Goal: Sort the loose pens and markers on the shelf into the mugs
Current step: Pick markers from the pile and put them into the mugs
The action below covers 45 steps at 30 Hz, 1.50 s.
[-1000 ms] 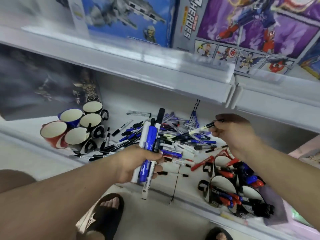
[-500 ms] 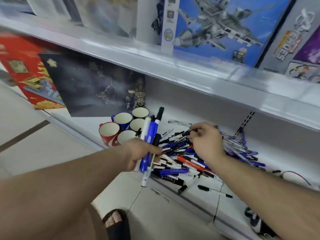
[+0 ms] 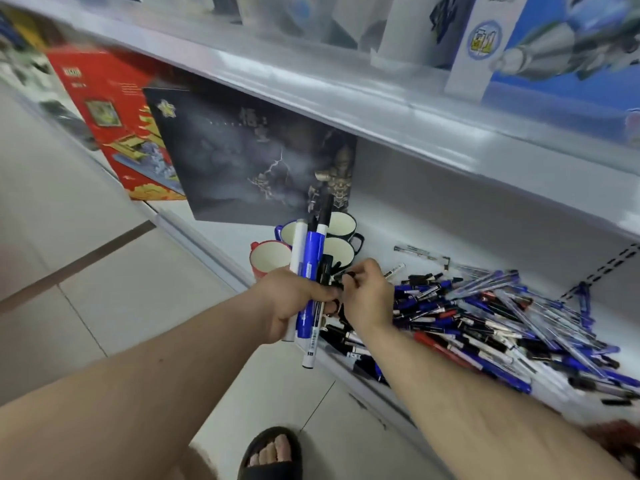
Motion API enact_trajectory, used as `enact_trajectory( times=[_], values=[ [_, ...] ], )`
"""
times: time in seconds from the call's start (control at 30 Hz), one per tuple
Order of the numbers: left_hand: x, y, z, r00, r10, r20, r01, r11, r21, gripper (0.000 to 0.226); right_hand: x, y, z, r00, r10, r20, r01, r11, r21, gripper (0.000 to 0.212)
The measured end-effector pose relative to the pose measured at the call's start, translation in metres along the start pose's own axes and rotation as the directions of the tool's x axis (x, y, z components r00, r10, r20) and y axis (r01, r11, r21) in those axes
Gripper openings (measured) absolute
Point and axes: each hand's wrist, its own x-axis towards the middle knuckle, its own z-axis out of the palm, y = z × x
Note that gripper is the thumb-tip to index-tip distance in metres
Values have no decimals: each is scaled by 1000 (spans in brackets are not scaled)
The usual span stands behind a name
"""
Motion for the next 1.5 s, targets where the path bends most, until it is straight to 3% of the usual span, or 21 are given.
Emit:
enact_trajectory(
  times=[0.13,0.27,0.33,0.43,0.5,0.57,0.77,0.97,1.07,1.13,1.27,1.37,1.5],
  values=[
    [7,2,-4,999,29,27,-29,1000,13,21,9,16,30,986,110,126,-106,994,-34,11],
    [9,4,-3,996,40,85,-43,999,32,27,19,27,33,948,133,290,-41,952,-304,22],
    [8,5,0,988,41,146,-48,998,43,21,23,27,21,959,145,241,-88,968,-233,23],
    [4,5,6,960,47,276,-74,993,90,18,24,3,-19,970,236,59,-235,972,-21,23],
    [0,4,14,944,35,329,-79,989,122,17,14,-22,-58,947,306,96,-320,926,199,28],
    [-5,3,24,929,23,370,-91,982,167,20,-1,-41,-97,935,324,144,-353,889,293,36],
    [-24,-1,70,842,-7,540,-183,937,298,26,-46,-64,-188,943,297,151,-333,858,391,43],
    [-37,-10,114,738,-34,674,-256,910,326,21,-69,-56,-238,968,250,23,-247,933,263,2],
    [-41,-14,125,688,-45,725,-285,901,327,24,-76,-45,-253,969,247,15,-244,941,233,17],
    [-43,-15,130,662,-61,747,-305,888,343,25,-79,-40,-259,974,223,25,-222,939,261,12],
    [-42,-17,135,679,-55,732,-293,894,339,24,-72,-38,-279,968,216,-129,-154,914,377,12],
    [-39,-19,136,702,-37,711,-290,897,333,26,-66,-34,-300,948,225,-226,-124,913,389,26],
    [-39,-20,138,655,-52,753,-279,910,306,34,-70,-32,-309,959,221,-178,-118,881,458,42]
  ],
)
